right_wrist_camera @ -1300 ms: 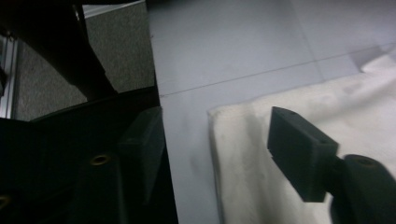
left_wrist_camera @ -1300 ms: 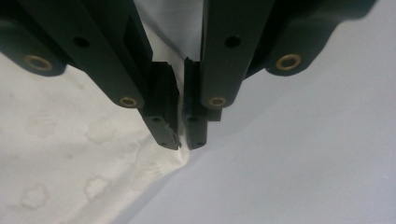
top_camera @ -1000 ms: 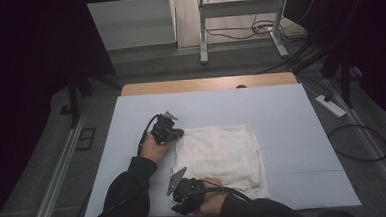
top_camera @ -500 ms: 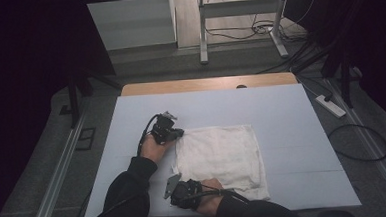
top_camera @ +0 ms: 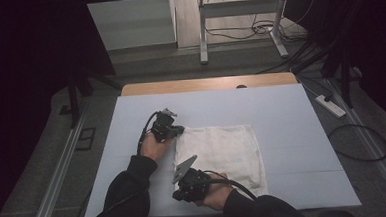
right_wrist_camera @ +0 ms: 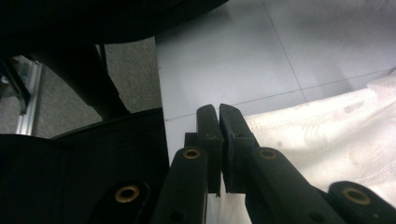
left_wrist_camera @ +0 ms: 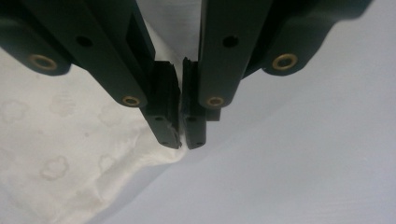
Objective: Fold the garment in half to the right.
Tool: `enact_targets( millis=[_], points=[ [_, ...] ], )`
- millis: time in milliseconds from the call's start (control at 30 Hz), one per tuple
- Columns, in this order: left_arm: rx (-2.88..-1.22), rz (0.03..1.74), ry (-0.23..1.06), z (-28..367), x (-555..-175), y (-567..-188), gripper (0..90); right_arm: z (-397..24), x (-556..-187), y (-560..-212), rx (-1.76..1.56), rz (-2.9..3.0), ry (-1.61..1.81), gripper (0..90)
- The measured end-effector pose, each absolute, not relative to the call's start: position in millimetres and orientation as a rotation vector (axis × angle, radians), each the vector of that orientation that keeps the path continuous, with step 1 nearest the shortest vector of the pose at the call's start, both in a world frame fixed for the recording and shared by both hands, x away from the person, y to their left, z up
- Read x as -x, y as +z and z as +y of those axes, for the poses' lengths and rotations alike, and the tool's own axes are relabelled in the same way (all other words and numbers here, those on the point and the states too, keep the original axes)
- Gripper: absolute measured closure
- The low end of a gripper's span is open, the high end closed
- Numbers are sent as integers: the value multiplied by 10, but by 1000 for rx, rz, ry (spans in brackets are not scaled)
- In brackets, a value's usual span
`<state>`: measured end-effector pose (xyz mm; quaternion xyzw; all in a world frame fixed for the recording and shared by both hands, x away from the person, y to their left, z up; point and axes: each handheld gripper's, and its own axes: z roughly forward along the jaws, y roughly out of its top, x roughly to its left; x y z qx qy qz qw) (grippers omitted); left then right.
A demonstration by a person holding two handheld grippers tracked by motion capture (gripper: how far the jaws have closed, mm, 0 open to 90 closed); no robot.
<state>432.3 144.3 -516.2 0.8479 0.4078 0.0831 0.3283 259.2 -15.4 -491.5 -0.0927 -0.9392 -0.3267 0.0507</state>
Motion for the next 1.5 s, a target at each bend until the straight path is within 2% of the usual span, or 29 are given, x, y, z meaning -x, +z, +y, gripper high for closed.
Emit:
enact_targets(
  millis=[567, 1500],
  points=[
    [-2179, 1015, 269, 1234, -4316, -4939, 853, -613, -2644, -4660, 348, -2805, -1086, 872],
    [-2231, 865, 257, 359, -4480, -4876, 851, -1625, -2629, -4583, 573, -2824, -1046, 871]
  ],
)
